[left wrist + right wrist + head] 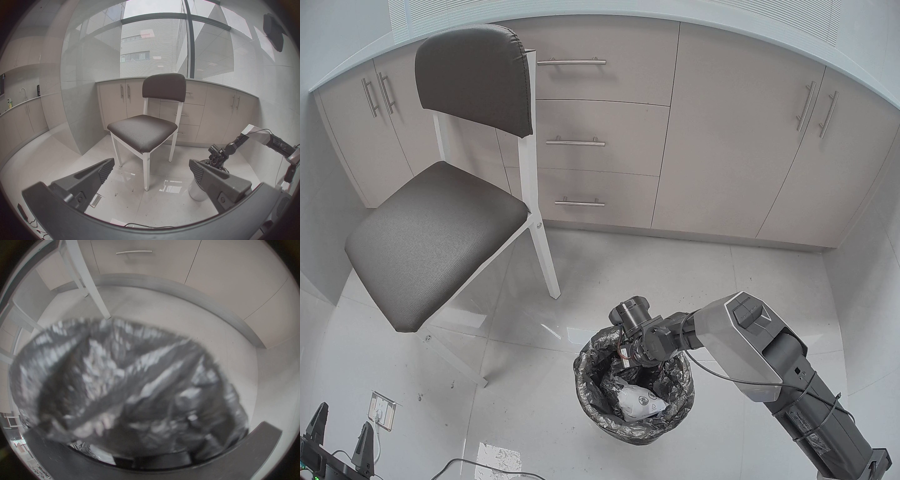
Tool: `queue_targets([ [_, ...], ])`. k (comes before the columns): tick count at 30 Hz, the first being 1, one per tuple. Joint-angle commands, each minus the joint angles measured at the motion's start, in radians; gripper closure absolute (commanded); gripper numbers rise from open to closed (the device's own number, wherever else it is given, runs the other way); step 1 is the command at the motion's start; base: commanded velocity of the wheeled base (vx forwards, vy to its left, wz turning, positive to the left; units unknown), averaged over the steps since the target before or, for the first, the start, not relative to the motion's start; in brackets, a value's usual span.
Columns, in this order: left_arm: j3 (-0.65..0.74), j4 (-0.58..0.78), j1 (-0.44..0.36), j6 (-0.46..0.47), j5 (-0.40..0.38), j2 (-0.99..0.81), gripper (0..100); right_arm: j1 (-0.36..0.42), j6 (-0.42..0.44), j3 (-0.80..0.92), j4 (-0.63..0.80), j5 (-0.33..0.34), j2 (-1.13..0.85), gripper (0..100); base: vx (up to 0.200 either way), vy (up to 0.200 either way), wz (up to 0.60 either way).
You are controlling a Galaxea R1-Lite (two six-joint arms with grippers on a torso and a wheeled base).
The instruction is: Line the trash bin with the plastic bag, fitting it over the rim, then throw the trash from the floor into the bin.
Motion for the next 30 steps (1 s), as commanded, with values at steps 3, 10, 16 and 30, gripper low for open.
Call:
queue_targets([
  [3,0.004,0.000,0.000,0.000,0.000,-0.005,0,0.002,0.001,0.000,-0.002,-0.001,0.050,100,0.000,0.000,0.00],
  [10,0.004,0.000,0.000,0.000,0.000,-0.005,0,0.014,0.001,0.000,-0.002,-0.001,0.059,100,0.000,0.000,0.00],
  [16,0.004,0.000,0.000,0.000,0.000,-0.005,0,0.013,0.003,0.000,-0.002,-0.001,0.088,100,0.000,0.000,0.00],
  [30,0.004,0.000,-0.001,0.000,0.000,-0.006,0,0.034,0.003,0.000,-0.032,0.001,0.153,100,0.000,0.000,0.00],
])
